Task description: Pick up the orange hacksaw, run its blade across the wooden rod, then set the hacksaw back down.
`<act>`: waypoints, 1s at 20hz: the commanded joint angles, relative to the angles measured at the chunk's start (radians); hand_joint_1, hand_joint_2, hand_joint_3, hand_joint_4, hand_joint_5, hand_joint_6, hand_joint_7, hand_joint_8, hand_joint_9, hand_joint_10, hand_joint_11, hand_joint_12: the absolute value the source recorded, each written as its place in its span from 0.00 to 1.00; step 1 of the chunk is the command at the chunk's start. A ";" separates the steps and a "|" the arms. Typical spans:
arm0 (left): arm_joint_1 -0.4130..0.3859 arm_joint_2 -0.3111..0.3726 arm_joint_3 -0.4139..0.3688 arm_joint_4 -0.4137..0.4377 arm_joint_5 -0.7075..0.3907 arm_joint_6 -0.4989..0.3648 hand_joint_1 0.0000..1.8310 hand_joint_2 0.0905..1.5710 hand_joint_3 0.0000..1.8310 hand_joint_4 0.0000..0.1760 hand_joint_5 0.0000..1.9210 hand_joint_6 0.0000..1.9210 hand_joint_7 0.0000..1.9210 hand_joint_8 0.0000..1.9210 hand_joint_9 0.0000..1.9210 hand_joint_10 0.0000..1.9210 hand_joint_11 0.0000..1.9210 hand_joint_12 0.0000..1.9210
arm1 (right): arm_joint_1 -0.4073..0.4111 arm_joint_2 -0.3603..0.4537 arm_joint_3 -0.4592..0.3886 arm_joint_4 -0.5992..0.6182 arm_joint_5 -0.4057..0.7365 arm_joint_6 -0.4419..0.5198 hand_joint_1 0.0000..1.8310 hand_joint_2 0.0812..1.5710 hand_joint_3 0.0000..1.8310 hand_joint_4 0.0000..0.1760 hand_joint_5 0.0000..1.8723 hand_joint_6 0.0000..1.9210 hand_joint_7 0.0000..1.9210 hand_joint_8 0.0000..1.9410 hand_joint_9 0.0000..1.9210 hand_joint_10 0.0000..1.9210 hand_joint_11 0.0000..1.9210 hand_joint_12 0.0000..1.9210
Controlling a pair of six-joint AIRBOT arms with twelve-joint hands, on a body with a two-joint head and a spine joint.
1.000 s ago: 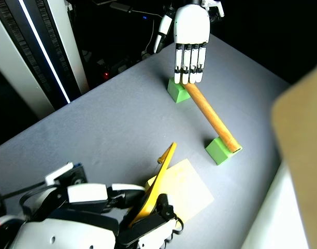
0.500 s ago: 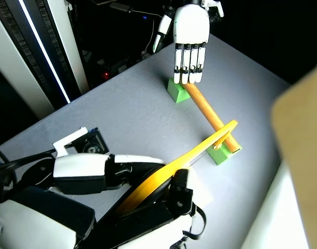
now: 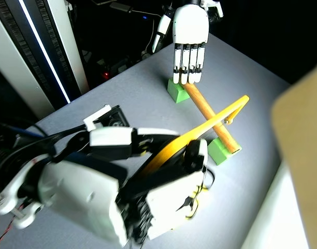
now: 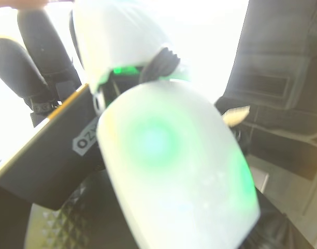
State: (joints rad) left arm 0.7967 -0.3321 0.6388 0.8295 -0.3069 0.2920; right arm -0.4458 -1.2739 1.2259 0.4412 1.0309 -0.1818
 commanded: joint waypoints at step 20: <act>-0.005 0.004 -0.010 -0.011 -0.038 0.001 0.00 0.77 0.00 0.00 0.06 0.00 0.07 0.00 0.05 0.00 0.00 0.21 | 0.012 -0.134 -0.009 0.095 0.024 -0.202 0.68 0.69 0.00 0.00 0.48 0.51 0.58 0.48 0.60 0.36 0.46 0.63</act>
State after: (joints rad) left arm 0.7967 -0.3321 0.6334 0.8291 -0.3065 0.2924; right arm -0.4419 -1.4120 1.2228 0.5758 0.9497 -0.3904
